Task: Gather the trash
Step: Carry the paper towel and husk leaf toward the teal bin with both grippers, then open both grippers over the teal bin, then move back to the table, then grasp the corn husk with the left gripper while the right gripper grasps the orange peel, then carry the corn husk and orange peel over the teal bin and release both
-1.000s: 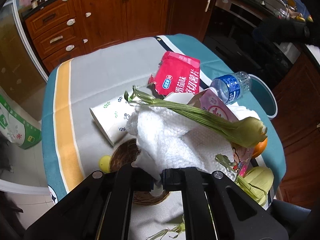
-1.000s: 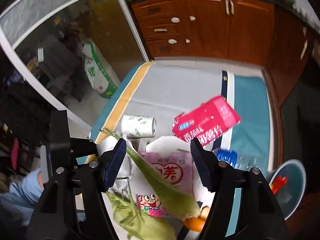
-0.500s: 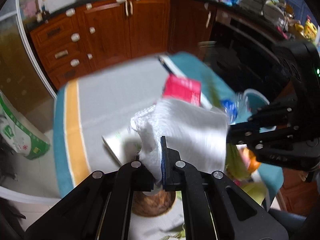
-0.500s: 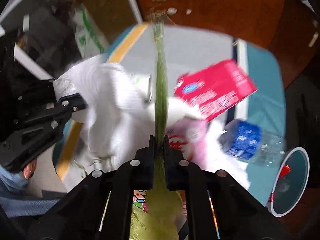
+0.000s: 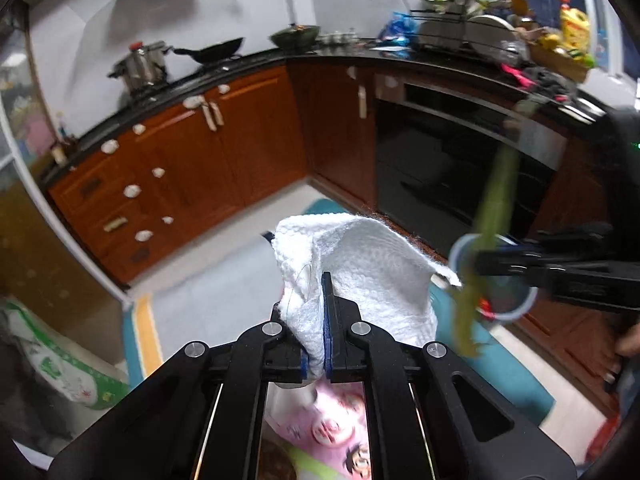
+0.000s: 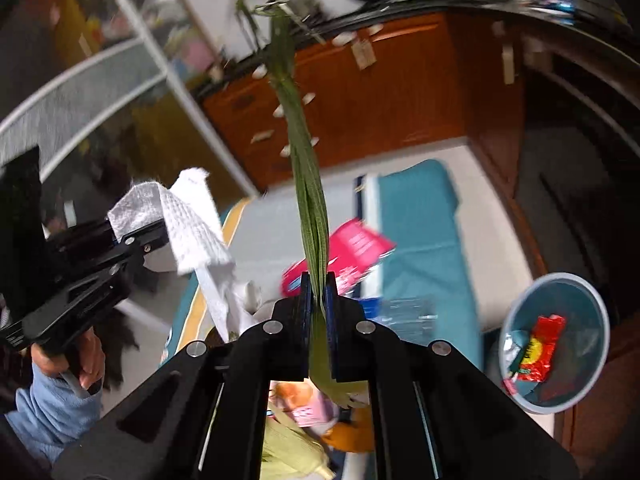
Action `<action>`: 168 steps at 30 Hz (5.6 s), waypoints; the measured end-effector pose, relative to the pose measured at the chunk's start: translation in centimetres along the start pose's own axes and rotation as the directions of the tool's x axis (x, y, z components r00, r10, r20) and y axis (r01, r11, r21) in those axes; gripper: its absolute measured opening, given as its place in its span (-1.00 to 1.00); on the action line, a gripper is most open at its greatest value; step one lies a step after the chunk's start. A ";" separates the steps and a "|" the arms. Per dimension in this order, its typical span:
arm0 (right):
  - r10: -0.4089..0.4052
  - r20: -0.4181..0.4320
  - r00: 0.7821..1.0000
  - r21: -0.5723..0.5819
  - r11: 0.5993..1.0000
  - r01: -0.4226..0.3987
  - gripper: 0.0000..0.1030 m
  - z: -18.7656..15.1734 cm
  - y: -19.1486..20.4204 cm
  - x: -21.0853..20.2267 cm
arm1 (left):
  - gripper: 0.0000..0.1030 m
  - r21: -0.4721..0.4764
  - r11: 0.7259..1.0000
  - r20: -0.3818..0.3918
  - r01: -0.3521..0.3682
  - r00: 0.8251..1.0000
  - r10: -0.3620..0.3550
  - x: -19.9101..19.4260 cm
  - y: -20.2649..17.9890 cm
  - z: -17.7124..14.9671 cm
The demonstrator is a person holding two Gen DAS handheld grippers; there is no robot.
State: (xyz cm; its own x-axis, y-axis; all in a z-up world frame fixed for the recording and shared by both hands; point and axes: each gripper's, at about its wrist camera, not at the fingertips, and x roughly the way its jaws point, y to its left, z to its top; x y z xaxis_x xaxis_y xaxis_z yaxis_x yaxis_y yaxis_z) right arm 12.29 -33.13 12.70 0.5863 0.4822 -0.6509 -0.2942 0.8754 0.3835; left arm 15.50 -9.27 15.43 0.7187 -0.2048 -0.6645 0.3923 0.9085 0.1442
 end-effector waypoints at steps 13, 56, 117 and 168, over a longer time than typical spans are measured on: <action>0.190 -0.377 0.907 0.053 0.982 -0.184 -0.90 -12.3 2.5 9.3 | -0.90 -0.035 0.999 0.033 0.002 0.999 -0.001 -0.5 -1.0 2.2; -0.217 -0.077 0.973 0.552 0.803 0.223 0.47 -8.9 -32.9 0.0 | 0.29 0.221 0.889 -0.409 0.402 0.865 -0.290 23.3 -30.7 1.2; -0.010 -0.388 0.922 0.240 0.964 0.112 0.68 -21.5 -5.7 3.2 | 0.14 0.325 0.856 -0.492 0.402 0.845 -0.210 5.3 -14.7 -24.7; -0.139 0.039 0.989 0.319 0.940 0.120 -0.65 -13.5 -12.7 -7.8 | -0.72 0.108 0.860 -0.297 0.499 0.842 -0.451 1.9 -18.9 -5.3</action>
State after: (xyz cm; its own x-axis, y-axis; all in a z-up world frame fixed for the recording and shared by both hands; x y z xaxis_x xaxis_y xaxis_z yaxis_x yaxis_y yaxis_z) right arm 1.29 -47.56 4.01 0.6507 0.3539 -0.6718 0.0345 0.8701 0.4917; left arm 6.42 -24.90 7.54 0.2573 -0.4740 -0.8421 0.7579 0.6396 -0.1284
